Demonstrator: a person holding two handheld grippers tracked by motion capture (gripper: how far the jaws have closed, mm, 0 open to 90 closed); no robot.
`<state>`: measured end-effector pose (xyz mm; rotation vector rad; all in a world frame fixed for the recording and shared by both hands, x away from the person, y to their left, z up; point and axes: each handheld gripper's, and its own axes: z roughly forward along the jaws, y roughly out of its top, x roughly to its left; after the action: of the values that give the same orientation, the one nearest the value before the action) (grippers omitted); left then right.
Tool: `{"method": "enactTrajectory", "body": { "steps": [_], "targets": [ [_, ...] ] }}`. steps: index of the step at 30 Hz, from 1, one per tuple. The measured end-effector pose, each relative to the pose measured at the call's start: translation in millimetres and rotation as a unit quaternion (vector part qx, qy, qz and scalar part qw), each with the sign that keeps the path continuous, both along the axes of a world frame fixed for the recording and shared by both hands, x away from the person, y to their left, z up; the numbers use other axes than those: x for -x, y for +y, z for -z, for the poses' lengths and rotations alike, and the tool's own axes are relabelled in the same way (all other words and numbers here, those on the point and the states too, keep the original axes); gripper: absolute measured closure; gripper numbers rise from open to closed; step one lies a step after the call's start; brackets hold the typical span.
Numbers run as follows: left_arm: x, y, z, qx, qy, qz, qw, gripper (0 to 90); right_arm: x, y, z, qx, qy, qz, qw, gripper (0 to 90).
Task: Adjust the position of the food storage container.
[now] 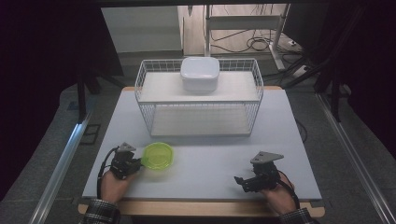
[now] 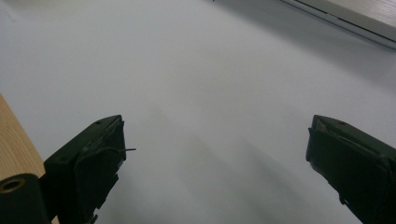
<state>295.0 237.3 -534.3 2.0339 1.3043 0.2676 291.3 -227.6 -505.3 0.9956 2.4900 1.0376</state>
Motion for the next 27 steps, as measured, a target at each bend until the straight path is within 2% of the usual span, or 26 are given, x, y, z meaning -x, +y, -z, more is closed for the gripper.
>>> {"method": "enactTrajectory", "body": {
  "steps": [7,11,17,27],
  "targets": [
    [-1.9,-7.9,-0.4,0.004,-0.002,0.005,1.0,88.6,0.2,1.0,0.7,0.002,0.001,-0.001,1.0,5.4],
    [-2.0,-12.2,-0.7,0.008,-0.007,0.021,0.9997,88.5,0.1,0.8,0.8,0.003,0.001,-0.001,1.0,5.5],
    [-0.8,-27.7,-0.8,0.013,-0.009,0.044,0.9989,88.1,0.4,1.7,1.1,0.004,0.002,-0.003,1.0,5.5],
    [2.0,-55.8,-1.6,-0.003,-0.027,0.084,0.9961,88.0,0.5,2.3,1.6,0.004,0.002,-0.005,1.0,5.5]
  ]
}}
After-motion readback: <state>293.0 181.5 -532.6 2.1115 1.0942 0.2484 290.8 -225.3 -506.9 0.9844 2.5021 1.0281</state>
